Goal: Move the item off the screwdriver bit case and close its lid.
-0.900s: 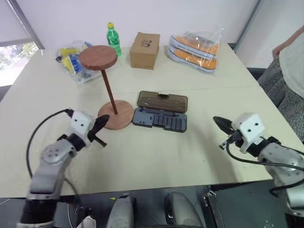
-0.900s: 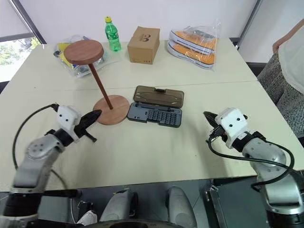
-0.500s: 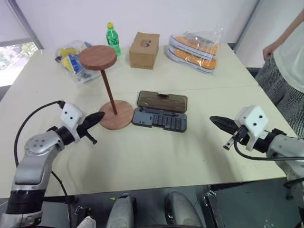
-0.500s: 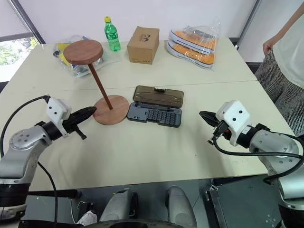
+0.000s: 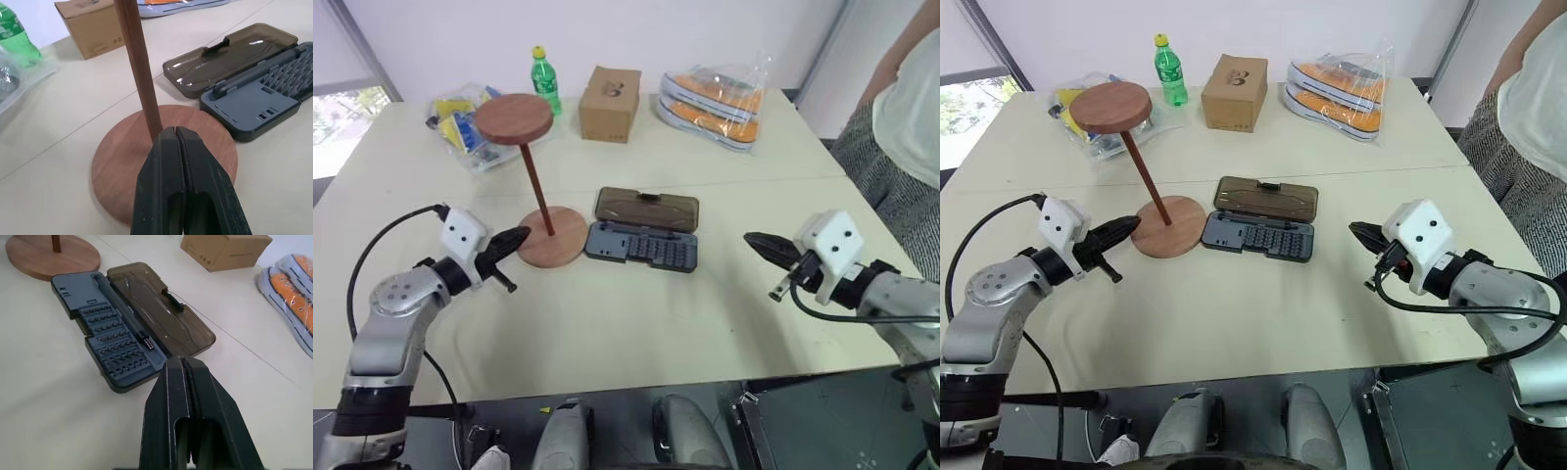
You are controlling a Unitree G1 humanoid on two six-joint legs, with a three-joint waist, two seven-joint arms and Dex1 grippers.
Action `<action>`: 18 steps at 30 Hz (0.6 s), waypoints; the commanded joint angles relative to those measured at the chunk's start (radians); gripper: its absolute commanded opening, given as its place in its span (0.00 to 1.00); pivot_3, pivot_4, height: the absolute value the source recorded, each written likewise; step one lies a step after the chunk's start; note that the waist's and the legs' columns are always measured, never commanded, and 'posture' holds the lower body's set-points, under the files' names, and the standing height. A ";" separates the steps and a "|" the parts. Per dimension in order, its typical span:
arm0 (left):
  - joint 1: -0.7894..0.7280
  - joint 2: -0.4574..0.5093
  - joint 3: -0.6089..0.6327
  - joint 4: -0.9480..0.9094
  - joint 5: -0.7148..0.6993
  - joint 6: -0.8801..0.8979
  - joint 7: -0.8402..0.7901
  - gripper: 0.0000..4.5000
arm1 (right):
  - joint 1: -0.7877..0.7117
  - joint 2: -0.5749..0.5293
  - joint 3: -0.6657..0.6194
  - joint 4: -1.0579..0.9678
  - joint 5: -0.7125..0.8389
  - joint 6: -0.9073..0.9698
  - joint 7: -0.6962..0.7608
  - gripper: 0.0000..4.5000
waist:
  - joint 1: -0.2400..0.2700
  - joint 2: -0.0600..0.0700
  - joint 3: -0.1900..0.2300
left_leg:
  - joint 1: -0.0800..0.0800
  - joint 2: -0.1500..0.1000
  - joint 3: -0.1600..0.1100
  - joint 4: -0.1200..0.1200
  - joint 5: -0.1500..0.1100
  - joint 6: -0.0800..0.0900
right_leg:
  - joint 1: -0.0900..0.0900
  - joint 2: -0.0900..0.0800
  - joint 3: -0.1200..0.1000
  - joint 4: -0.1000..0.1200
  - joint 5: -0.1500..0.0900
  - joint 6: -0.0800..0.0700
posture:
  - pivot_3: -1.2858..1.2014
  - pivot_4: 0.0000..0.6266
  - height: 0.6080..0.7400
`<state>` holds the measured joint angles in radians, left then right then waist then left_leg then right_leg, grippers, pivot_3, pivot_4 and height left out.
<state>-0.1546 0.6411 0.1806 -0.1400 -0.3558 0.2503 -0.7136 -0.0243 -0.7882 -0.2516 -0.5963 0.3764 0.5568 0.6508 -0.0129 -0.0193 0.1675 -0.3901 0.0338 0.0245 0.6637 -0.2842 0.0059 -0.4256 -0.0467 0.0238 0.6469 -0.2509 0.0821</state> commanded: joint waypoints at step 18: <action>-0.005 -0.051 0.070 -0.070 -0.041 0.025 0.093 0.00 | -0.054 0.007 0.036 0.005 -0.007 -0.037 0.000 0.00 | 0.001 0.000 0.000 | 0.000 0.000 0.000 0.000 0.000 0.000 | 0.000 0.000 0.000 0.000 0.000 0.000 | 0.52 0.24 1.00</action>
<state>-0.1590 0.5878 0.2196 -0.1711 -0.3835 0.2791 -0.6279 -0.0596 -0.7839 -0.2048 -0.5820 0.3724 0.5409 0.6469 -0.0116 -0.0193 0.1676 -0.3901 0.0337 0.0245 0.6637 -0.2842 0.0058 -0.4256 -0.0469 0.0239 0.6468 -0.2507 0.0825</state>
